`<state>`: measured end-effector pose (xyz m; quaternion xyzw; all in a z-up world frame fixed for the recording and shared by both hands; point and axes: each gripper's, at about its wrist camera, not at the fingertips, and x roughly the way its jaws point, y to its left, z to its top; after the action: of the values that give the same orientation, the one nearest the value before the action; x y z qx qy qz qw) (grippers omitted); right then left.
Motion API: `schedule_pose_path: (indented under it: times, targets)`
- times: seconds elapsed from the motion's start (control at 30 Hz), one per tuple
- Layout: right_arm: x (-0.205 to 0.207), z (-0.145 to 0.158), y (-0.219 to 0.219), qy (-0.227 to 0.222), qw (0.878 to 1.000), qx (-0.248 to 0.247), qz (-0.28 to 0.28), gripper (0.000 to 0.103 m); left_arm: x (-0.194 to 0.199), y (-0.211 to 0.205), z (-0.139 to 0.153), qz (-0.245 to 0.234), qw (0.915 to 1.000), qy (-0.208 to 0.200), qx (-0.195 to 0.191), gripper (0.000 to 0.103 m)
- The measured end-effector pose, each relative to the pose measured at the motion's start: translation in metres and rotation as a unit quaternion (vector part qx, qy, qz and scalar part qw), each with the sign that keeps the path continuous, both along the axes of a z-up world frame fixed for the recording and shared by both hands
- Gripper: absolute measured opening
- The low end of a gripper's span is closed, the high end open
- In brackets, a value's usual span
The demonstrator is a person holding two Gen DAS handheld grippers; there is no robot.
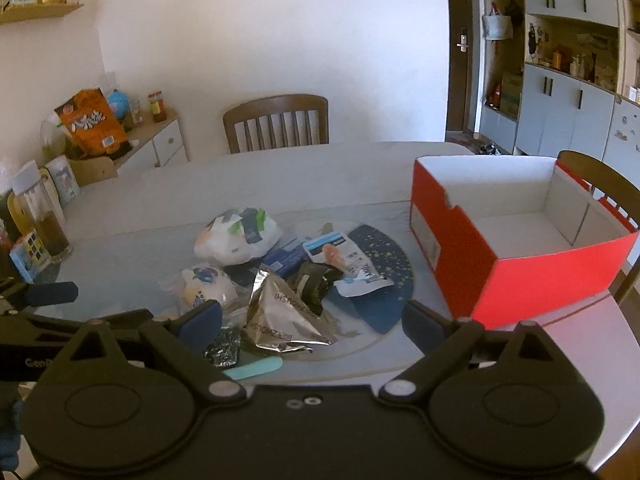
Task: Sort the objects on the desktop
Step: 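Move left tool to yellow toy while right tool approaches silver foil bag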
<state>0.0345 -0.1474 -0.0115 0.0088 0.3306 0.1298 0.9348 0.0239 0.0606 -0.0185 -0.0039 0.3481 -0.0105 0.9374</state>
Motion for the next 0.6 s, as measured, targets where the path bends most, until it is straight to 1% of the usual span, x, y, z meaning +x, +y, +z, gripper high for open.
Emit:
schedule_pose_path:
  times: [0.1,0.17,0.23,0.33,0.6]
  targets:
    - [0.007,-0.008,0.007,0.007,1.000,-0.005,0.002,0.096,0.005,0.005,-0.011,0.005,0.9999,0.005,0.009,0.103]
    - [0.012,-0.013,0.011,0.013,1.000,-0.007,0.001,0.094,0.008,0.009,-0.018,0.000,0.9999,0.014,0.005,0.103]
    - [0.017,-0.018,0.014,0.016,1.000,-0.010,0.000,0.093,0.010,0.009,-0.025,-0.005,0.9998,0.018,0.010,0.103]
    - [0.024,-0.026,0.020,0.025,1.000,-0.015,0.003,0.087,0.014,0.011,-0.034,-0.012,0.9997,0.020,0.011,0.103]
    - [0.038,-0.046,0.037,0.041,0.999,-0.032,0.011,0.087,0.026,0.015,-0.056,-0.022,0.9992,0.034,0.000,0.103]
